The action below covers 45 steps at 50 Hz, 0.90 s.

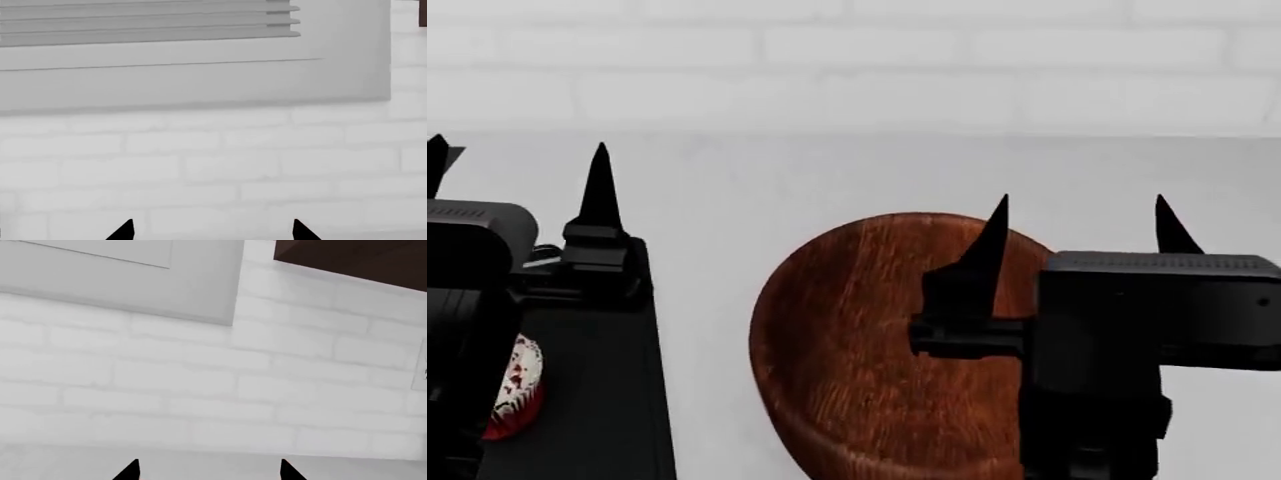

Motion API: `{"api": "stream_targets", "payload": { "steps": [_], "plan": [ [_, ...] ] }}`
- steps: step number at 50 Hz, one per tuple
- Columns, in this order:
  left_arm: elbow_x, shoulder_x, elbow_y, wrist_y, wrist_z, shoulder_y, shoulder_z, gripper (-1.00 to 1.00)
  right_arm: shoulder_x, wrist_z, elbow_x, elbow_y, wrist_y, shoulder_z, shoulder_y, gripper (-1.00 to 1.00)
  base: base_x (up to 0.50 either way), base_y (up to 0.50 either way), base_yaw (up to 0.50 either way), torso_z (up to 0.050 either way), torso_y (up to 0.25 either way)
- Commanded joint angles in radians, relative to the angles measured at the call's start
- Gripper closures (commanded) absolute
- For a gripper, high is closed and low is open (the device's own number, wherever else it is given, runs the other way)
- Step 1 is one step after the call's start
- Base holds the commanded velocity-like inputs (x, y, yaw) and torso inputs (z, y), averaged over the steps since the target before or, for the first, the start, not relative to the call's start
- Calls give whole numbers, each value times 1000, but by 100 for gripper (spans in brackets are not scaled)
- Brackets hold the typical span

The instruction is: Move the fresh-baked cupcake off the tray onto the counter, and place the bowl used for mixing into the sink.

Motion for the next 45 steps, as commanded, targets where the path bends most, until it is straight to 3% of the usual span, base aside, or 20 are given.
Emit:
{"api": "stream_targets", "payload": {
  "steps": [1, 19, 24, 27, 30, 34, 36, 45],
  "plan": [
    [-3, -6, -2, 4, -7, 0, 6, -100, 9, 9, -11, 9, -9, -26, 1, -100, 328, 133, 0, 0, 0],
    [-18, -13, -6, 3, -14, -6, 12, -100, -4, 18, 28, -38, 40, 18, -6, -100, 18, 7, 0, 0, 0],
    [-28, -16, -8, 3, -12, -9, 6, -100, 4, 41, 62, -222, 339, 68, 65, -100, 0, 0, 0, 0, 0],
    [-31, -18, -2, 4, -14, -5, 5, -100, -37, -2, 136, -364, 580, 191, 114, -100, 0, 0, 0, 0, 0],
    [-34, -20, -1, 8, -15, -3, 2, -100, 0, 156, 476, -367, 657, 384, 95, -100, 0, 0, 0, 0, 0],
    [-29, -21, -6, 13, -19, -2, 10, -100, 57, 527, 1057, -239, 656, 758, 39, -100, 0, 0, 0, 0, 0],
    [-29, -22, -7, 15, -21, -3, 13, -100, 112, 691, 1357, -226, 635, 792, 12, -100, 0, 0, 0, 0, 0],
    [-23, -26, -13, 23, -28, -6, 29, -100, 139, 823, 1716, 33, 439, 847, -129, -100, 0, 0, 0, 0, 0]
  ]
}}
